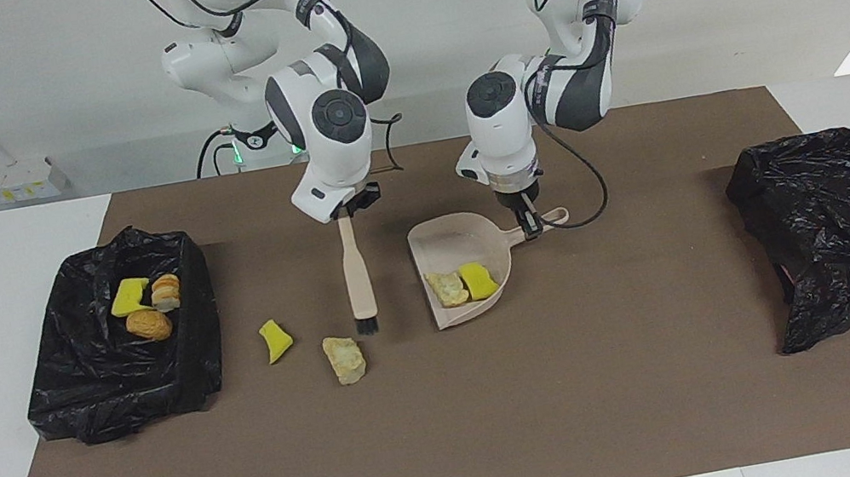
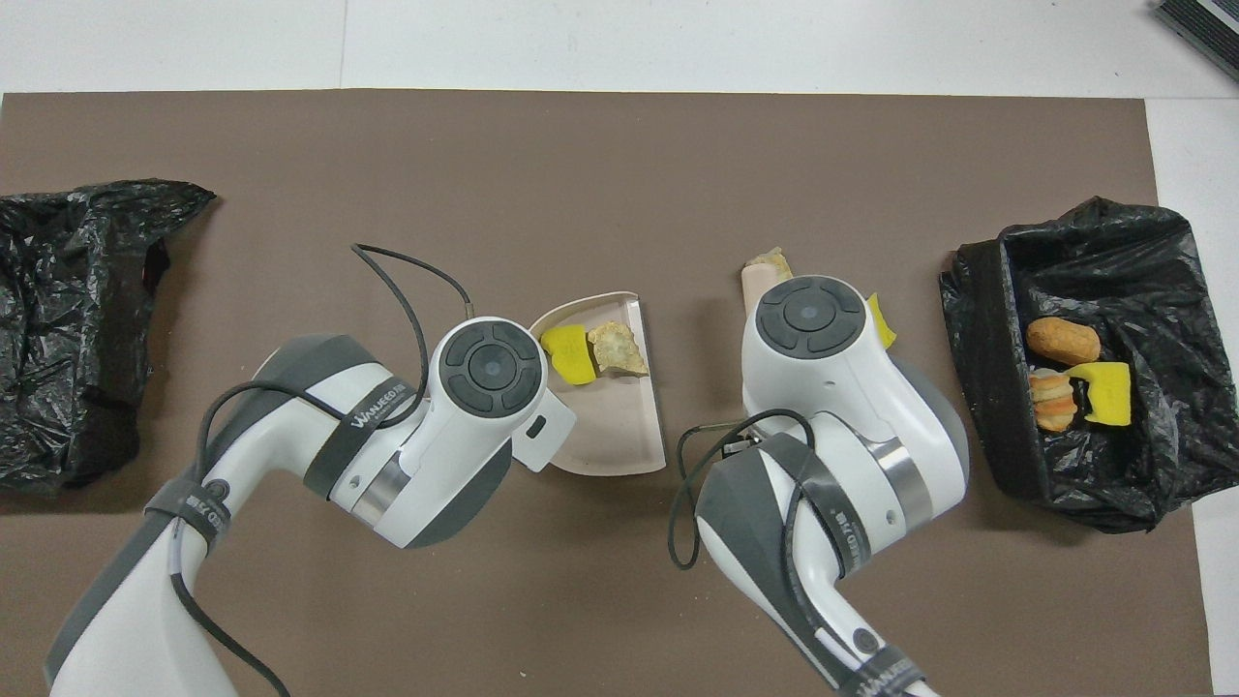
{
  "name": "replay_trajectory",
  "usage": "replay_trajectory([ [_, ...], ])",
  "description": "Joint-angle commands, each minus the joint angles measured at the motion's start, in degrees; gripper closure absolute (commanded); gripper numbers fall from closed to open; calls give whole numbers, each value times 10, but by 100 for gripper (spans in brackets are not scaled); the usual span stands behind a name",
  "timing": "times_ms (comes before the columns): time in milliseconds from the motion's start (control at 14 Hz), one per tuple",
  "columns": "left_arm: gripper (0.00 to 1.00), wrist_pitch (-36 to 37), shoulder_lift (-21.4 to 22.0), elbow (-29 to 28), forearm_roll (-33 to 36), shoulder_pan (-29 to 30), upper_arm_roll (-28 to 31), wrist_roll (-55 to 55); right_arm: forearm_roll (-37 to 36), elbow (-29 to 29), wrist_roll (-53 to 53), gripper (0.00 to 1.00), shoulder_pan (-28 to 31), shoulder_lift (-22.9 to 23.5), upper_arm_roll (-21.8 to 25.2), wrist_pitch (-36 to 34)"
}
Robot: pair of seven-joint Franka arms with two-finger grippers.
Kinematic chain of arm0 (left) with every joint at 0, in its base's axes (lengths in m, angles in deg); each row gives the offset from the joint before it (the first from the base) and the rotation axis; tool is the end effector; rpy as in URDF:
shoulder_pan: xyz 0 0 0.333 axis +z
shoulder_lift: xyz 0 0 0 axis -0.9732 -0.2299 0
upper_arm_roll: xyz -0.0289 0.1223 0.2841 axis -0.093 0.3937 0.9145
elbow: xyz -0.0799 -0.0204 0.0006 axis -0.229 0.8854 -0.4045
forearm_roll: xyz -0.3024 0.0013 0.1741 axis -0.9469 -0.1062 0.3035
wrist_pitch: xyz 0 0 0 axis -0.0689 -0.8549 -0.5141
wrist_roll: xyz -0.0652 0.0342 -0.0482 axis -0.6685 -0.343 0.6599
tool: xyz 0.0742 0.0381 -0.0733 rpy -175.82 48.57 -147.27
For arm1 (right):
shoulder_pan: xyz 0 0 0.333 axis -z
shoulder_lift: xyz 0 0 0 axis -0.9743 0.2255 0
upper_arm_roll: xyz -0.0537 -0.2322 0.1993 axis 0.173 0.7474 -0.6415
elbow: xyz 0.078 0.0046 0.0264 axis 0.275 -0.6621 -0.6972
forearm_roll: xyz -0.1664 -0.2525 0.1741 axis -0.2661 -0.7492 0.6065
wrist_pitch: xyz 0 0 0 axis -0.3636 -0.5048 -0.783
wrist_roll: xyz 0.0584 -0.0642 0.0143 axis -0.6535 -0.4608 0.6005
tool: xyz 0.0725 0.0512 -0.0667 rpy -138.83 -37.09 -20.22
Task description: Sweep and dump trash in bin
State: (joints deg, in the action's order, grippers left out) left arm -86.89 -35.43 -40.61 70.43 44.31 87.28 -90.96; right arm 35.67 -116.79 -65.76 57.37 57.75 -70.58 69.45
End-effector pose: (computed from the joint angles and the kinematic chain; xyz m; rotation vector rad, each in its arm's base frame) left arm 0.4609 -0.2944 0.3842 -2.1925 1.9891 0.1991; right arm 0.4579 0.2047 0.4041 2.9034 -0.0667 -0.4622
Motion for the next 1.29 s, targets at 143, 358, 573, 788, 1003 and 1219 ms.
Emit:
replay_trajectory([
  [143, 100, 61, -18, 46, 2, 10, -2, 8, -60, -23, -64, 100, 76, -2, -8, 19],
  [358, 100, 71, -18, 47, 1, 10, -2, 9, -78, -40, -2, 100, 117, 16, -9, 31],
  [573, 100, 77, -18, 46, -1, 9, -2, 73, -116, -40, 76, 100, 147, 36, -9, 21],
  [788, 100, 72, -18, 41, -1, 8, -2, 77, -111, -36, 116, 100, 141, 36, -12, 9],
  [1003, 100, 72, -18, 40, -1, 8, -2, 76, -24, -16, 149, 100, 115, 46, -15, 10],
  [1219, 100, 88, -14, 36, -1, 8, -2, 75, 44, 8, 166, 100, 99, 56, -18, 9],
])
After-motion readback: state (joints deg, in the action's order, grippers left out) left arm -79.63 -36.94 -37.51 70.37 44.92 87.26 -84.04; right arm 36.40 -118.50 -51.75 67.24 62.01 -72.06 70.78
